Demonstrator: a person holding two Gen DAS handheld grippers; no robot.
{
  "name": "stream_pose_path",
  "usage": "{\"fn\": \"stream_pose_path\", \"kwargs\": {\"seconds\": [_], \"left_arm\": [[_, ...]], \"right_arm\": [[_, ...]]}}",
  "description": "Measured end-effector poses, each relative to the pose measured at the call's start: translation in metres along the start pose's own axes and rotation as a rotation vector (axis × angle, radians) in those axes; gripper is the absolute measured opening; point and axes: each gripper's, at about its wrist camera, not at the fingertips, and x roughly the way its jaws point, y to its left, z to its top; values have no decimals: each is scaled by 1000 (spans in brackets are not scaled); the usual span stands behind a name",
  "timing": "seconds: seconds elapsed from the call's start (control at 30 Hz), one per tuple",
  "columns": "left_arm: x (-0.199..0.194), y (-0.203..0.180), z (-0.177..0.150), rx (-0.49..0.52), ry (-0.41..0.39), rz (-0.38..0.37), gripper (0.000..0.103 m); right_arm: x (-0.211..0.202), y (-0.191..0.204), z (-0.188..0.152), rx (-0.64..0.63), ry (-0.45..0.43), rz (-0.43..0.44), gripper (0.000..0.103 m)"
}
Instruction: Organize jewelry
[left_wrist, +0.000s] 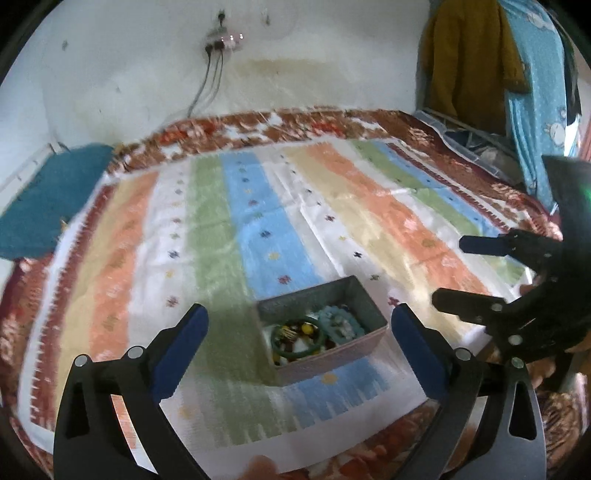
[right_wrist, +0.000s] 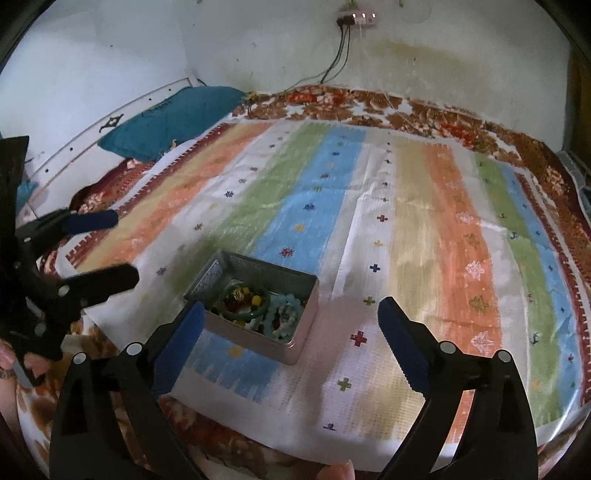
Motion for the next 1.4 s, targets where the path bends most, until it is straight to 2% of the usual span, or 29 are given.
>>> {"fn": "stream_pose_path", "kwargs": {"seconds": [0.13,0.23,0.53,0.7,0.97,1.17,1.4], "left_arm": [[-4,-13,-3,37,18,-38,97],[-7,-13,-4,30,9,16,97],[-16,-8,-9,-8,-1,5,97],[-19,-11,-11,-7,-3,14,97],[-19,-14,-13,-1,6,73,97],[-18,-11,-14,-16,19,95,97],[-19,-17,-14,17,8,104,97]], "right_arm": [[-12,1,-4,-4,-40,-1,96],[-18,3,-6,-14,-65,-15,96],[-27,-1,-13,11,-63,9,96],[-36,-5,-16,33,-94,31,96],[-39,-2,-16,21,-101,34,96],[-38,2,-17,4,-85,48,96],[-38,0,-18,19,-88,46,96]]}}
